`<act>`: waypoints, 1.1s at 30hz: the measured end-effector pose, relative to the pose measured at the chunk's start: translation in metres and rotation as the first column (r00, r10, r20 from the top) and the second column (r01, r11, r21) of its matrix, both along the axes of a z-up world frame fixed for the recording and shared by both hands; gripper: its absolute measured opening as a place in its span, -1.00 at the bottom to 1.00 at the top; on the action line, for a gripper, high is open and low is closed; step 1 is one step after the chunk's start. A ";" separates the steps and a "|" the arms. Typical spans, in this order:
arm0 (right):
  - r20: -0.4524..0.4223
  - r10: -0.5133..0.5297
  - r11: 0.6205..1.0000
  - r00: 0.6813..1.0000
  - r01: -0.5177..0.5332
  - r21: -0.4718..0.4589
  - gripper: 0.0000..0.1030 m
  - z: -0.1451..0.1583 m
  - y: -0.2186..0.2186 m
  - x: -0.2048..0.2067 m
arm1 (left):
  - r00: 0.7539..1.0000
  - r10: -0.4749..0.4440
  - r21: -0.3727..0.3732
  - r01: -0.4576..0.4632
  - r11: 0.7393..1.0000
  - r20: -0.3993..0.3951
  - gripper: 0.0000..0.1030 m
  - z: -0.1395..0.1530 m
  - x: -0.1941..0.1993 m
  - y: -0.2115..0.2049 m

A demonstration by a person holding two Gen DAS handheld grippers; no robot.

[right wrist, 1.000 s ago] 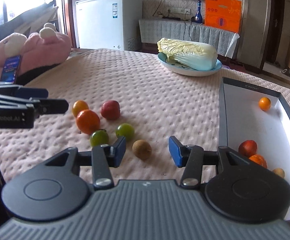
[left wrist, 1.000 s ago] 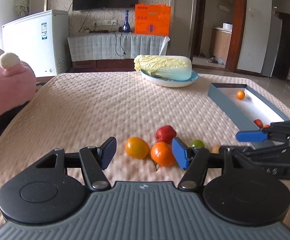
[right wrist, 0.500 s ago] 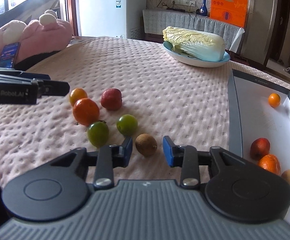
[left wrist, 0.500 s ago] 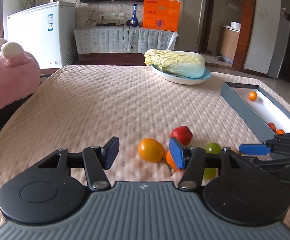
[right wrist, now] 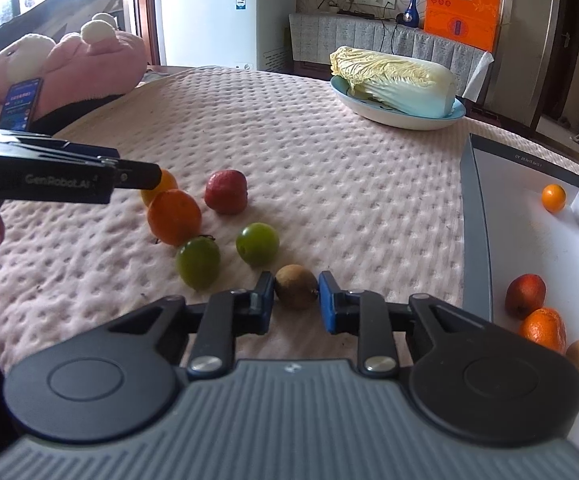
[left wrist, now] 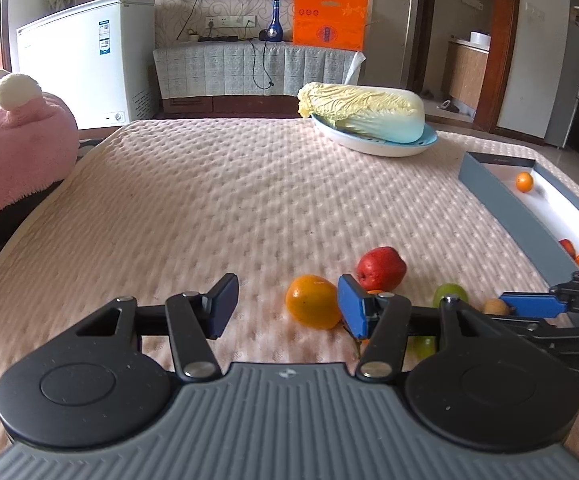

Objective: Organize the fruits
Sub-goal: 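Move both tools back toward the remaining fruits on the bedspread, then grasp an orange with the left tool while the right tool grasps the brown kiwi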

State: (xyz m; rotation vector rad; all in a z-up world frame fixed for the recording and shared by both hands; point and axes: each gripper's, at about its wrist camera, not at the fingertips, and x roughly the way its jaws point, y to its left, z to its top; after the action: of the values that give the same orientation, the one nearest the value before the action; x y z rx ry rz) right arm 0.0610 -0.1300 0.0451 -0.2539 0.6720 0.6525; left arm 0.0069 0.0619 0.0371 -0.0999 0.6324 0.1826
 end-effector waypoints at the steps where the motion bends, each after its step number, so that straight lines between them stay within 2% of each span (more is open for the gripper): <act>1: 0.002 -0.001 1.000 1.000 0.001 -0.001 -0.47 0.000 0.000 -0.001 | 1.000 0.003 -0.003 -0.003 1.000 -0.001 0.15 -0.001 0.001 0.001; 6: 0.008 -0.008 1.000 1.000 0.008 -0.008 -0.47 0.000 0.001 -0.003 | 1.000 -0.005 -0.029 0.005 1.000 -0.013 0.14 -0.005 0.004 0.000; 9: 0.008 -0.008 1.000 1.000 0.008 -0.015 -0.47 -0.001 0.001 -0.003 | 1.000 -0.010 -0.017 0.010 1.000 -0.009 0.14 -0.007 0.008 -0.003; 13: -0.002 -0.012 1.000 1.000 0.012 -0.016 -0.47 -0.003 -0.001 -0.001 | 1.000 0.002 -0.069 -0.003 0.998 -0.012 0.13 -0.010 0.013 0.002; 25: -0.005 -0.006 1.000 1.000 0.006 -0.017 -0.48 -0.001 -0.002 0.000 | 1.000 0.020 -0.135 -0.022 0.991 -0.014 0.14 -0.015 0.021 0.006; 27: -0.006 -0.009 1.000 1.000 0.008 -0.015 -0.48 -0.001 -0.002 0.000 | 1.000 0.015 -0.140 -0.017 0.990 -0.011 0.09 -0.015 0.022 0.006; 29: -0.007 -0.009 1.000 1.000 0.008 -0.015 -0.48 -0.001 -0.002 0.000 | 1.000 0.003 -0.158 -0.004 0.987 -0.008 -0.10 -0.015 0.022 0.007; 33: -0.007 -0.006 1.000 1.000 0.006 -0.011 -0.48 -0.001 -0.002 -0.001 | 1.000 0.002 -0.168 -0.002 0.986 -0.003 -0.12 -0.017 0.022 0.006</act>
State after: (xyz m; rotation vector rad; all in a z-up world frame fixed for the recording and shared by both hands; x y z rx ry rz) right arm 0.0604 -0.1322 0.0444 -0.2600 0.6831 0.6447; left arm 0.0291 0.0678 0.0204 -0.2628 0.6503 0.1310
